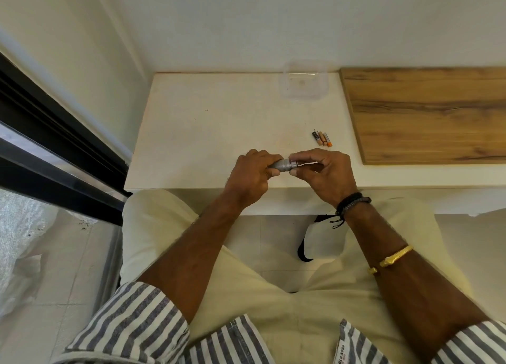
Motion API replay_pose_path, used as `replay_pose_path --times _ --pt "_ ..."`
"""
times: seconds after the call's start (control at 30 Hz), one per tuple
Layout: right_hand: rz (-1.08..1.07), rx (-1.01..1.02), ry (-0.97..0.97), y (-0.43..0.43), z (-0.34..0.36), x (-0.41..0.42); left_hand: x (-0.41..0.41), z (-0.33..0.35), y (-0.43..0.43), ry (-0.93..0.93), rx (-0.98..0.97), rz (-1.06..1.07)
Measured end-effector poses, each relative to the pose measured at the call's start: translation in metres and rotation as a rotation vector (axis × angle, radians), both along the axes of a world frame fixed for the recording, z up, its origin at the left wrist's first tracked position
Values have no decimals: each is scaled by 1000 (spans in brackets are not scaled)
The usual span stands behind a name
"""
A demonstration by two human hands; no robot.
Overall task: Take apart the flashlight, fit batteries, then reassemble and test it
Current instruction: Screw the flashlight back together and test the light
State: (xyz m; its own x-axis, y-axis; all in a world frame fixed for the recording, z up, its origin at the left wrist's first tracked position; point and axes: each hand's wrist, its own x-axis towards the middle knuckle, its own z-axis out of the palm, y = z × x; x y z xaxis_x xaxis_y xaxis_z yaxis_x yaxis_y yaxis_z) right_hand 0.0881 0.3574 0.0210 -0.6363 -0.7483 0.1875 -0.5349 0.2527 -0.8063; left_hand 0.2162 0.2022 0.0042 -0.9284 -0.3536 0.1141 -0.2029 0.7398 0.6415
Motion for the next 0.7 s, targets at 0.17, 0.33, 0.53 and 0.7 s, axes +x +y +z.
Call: replay_pose_path --times 0.17,0.33,0.53,0.7 --pt "-32 -4 -48 -1 -2 1 0 1 -1 48 -106 21" --pt "-43 -12 -81 -5 -4 3 -1 -2 0 68 -114 52" --pt "-38 -54 -6 -5 -3 5 -1 -3 0 64 -45 20" --pt "18 -73 19 -5 -6 2 0 -4 -1 35 37 -1"
